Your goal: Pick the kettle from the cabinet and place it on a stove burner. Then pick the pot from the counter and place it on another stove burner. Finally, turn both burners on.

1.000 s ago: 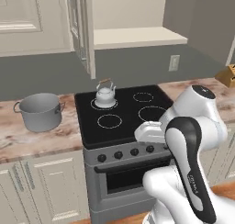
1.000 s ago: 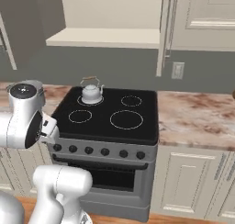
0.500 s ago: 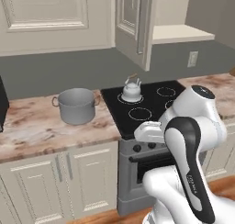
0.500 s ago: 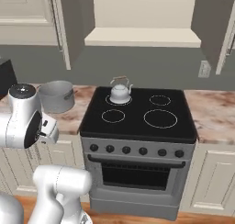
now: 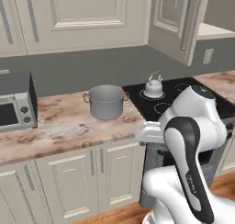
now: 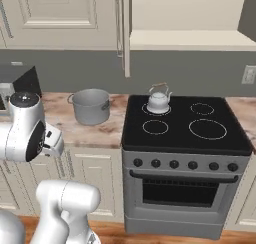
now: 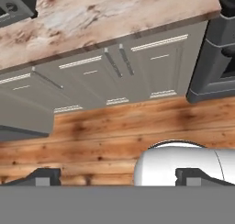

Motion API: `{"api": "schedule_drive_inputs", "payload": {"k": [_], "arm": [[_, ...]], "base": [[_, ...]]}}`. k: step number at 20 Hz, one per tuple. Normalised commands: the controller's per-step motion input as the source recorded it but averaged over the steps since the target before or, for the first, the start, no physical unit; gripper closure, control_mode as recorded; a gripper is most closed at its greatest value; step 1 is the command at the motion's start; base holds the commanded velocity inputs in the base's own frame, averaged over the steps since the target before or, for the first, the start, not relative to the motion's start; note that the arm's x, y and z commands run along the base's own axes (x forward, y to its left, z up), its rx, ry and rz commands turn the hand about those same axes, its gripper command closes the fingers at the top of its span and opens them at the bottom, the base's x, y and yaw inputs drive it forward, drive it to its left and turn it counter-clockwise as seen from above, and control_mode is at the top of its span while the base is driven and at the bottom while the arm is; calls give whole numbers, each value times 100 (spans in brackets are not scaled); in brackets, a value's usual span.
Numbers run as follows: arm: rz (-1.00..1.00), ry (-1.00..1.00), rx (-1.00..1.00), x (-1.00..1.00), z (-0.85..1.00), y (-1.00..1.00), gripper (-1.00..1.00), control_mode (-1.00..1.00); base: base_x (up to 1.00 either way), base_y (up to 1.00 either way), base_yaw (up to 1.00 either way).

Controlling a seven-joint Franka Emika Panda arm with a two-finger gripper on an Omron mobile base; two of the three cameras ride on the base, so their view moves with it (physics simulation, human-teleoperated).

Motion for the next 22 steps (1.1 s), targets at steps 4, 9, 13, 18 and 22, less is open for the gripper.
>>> {"api": "schedule_drive_inputs", "payload": {"k": [4, 9, 13, 18, 22], "arm": [[0, 0, 0, 0, 0, 0, -100, 100], [0, 0, 0, 0, 0, 0, -100, 100], [0, 0, 0, 0, 0, 0, -100, 100], [0, 0, 0, 0, 0, 0, -100, 100], [0, 0, 0, 0, 0, 0, -100, 100]], "base": [[35, 55, -7], [57, 41, -5], [58, 25, -3], [59, 15, -1], [63, 15, -1]]}}
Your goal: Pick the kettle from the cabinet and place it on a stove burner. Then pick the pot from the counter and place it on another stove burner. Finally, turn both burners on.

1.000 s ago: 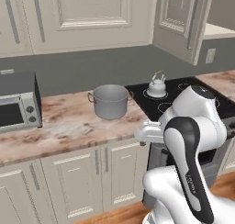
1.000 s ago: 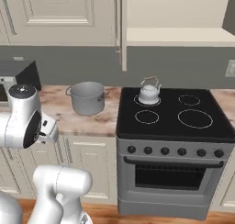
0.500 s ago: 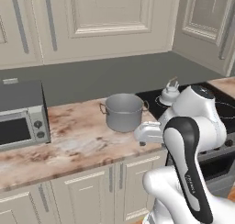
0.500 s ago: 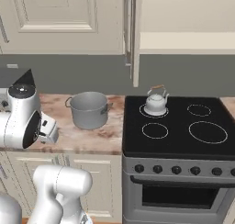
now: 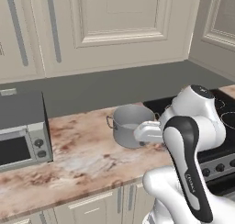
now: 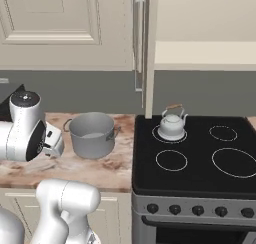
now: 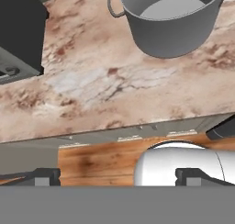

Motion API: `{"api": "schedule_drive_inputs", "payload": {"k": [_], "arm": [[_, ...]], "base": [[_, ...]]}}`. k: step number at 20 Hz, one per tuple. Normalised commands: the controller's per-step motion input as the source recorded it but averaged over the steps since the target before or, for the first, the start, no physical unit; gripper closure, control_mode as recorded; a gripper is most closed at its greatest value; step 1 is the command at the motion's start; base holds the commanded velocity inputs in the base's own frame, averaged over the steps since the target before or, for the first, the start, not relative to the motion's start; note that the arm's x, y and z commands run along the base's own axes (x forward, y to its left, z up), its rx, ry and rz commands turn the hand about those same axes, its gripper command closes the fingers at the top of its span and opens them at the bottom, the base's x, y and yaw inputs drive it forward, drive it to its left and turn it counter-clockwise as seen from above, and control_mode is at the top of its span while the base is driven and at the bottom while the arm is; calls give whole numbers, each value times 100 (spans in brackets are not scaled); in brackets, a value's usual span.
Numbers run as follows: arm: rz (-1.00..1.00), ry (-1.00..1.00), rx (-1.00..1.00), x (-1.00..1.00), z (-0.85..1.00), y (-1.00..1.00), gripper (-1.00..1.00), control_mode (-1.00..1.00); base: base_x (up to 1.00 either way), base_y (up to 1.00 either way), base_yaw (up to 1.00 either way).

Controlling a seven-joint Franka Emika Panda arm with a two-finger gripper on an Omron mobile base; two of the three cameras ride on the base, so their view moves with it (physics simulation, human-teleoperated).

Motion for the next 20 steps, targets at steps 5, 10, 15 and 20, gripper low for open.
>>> {"api": "schedule_drive_inputs", "payload": {"k": [5, 10, 15, 20], "arm": [[0, 0, -1, 10, 5, 2, -100, -100], [-5, 0, -2, 42, 18, 2, -100, -100], [-10, 1, 0, 43, 10, 0, -100, -100], [-13, 0, 0, 8, 5, 0, -100, -100]], "base": [[49, 11, 0], [0, 0, 0], [0, 0, 0], [0, 0, 0]]}}
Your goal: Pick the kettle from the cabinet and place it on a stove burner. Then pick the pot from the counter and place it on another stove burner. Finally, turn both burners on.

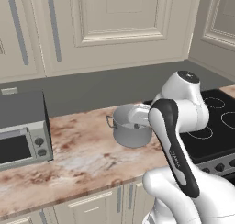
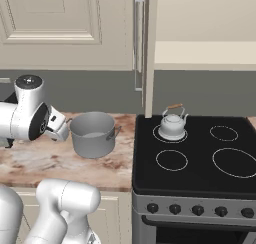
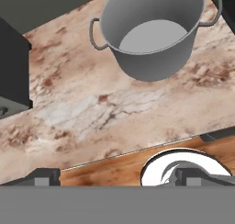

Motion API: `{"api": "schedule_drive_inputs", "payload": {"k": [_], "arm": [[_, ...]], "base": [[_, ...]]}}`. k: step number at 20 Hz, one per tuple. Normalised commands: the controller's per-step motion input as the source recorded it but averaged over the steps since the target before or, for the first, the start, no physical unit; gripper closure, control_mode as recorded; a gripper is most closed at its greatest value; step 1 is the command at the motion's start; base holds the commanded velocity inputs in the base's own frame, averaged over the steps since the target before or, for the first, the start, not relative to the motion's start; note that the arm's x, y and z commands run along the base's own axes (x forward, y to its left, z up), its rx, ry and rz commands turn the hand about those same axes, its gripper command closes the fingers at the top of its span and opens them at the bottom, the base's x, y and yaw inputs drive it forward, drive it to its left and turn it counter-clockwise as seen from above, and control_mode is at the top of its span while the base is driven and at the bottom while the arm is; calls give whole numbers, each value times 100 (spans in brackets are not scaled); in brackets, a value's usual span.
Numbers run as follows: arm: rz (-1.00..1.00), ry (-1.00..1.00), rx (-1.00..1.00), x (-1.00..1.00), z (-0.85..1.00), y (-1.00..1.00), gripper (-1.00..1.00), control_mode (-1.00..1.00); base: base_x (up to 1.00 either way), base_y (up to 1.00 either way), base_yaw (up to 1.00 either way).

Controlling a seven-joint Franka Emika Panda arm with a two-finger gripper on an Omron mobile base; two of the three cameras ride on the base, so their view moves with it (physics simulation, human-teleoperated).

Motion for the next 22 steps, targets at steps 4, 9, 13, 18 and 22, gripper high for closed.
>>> {"api": "schedule_drive_inputs", "payload": {"k": [4, 9, 13, 18, 22], "arm": [[-17, 0, 0, 0, 0, -5, -100, -100], [-19, 0, 0, 0, 0, -12, -100, -100], [-17, 1, 0, 0, 0, -20, -100, -100], [-14, 2, 0, 2, 0, -22, -100, -100], [-13, 6, 2, 5, 0, -22, -100, -100]], "base": [[0, 0, 0], [0, 0, 0], [0, 0, 0], [0, 0, 0], [0, 0, 0]]}}
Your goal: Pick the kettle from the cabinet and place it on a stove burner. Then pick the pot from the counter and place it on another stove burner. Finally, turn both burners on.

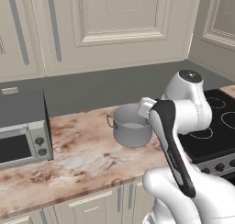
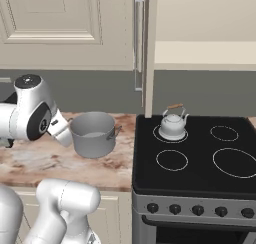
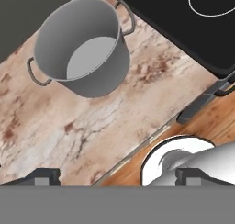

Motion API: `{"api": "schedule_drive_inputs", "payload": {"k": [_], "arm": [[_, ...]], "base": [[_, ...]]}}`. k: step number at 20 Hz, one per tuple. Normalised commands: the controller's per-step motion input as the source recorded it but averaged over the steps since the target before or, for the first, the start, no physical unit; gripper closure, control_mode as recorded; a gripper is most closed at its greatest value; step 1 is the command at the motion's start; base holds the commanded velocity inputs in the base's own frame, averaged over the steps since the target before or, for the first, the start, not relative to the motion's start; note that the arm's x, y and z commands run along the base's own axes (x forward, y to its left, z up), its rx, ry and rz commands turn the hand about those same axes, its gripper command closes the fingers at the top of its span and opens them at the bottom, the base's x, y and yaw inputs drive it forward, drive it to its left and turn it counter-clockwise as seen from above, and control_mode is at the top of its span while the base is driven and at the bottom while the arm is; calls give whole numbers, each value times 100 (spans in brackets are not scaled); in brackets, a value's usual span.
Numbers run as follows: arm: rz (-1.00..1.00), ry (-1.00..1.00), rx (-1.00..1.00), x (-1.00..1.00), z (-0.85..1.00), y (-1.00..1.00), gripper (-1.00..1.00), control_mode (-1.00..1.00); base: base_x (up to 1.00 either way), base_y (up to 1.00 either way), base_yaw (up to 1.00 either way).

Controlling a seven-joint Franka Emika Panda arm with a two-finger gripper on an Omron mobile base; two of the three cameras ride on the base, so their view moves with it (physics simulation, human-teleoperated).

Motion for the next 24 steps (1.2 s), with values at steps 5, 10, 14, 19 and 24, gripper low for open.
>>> {"api": "schedule_drive_inputs", "payload": {"k": [5, 10, 14, 19, 24], "arm": [[-9, 9, 3, 12, -6, -17, -100, -100], [-5, 7, 1, 16, -18, -9, -100, -100], [-7, 2, 0, 15, -21, -7, -100, -100], [-9, 0, 0, 16, -23, -2, -100, -100], [-10, 0, 0, 21, -19, 0, -100, -100]], "base": [[0, 0, 0], [0, 0, 0], [0, 0, 0], [0, 0, 0], [0, 0, 0]]}}
